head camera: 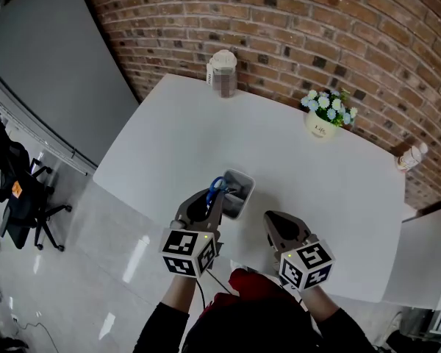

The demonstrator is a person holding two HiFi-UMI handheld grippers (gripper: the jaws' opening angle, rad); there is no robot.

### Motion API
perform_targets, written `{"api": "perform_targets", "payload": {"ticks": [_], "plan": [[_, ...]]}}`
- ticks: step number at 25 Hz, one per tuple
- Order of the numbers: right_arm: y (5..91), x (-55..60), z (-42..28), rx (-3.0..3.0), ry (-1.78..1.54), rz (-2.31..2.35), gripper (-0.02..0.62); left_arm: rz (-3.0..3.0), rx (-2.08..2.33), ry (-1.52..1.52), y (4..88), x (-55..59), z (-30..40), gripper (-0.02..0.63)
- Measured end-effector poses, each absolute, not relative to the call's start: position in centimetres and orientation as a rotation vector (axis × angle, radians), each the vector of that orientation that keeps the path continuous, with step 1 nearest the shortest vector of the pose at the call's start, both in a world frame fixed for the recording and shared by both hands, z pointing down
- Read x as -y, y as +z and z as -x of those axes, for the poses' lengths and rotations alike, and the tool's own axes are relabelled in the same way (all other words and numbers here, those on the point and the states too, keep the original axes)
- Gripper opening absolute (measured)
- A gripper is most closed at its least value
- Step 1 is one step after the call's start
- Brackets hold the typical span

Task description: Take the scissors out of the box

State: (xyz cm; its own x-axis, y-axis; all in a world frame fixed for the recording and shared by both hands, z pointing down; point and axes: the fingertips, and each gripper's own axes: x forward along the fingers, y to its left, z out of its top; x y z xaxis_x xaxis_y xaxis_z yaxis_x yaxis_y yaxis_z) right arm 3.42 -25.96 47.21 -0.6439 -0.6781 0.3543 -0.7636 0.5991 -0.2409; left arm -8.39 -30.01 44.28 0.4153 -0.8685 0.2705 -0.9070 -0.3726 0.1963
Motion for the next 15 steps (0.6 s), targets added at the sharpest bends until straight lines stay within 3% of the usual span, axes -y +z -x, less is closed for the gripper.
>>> {"api": "perform_targets", "payload": {"ticks": [15], "plan": [[45.2, 23.4, -1.0, 2.661, 0.442, -1.108, 0.008, -2.334, 1.67, 0.097, 41.8, 25.8, 11.8, 0.048]]}}
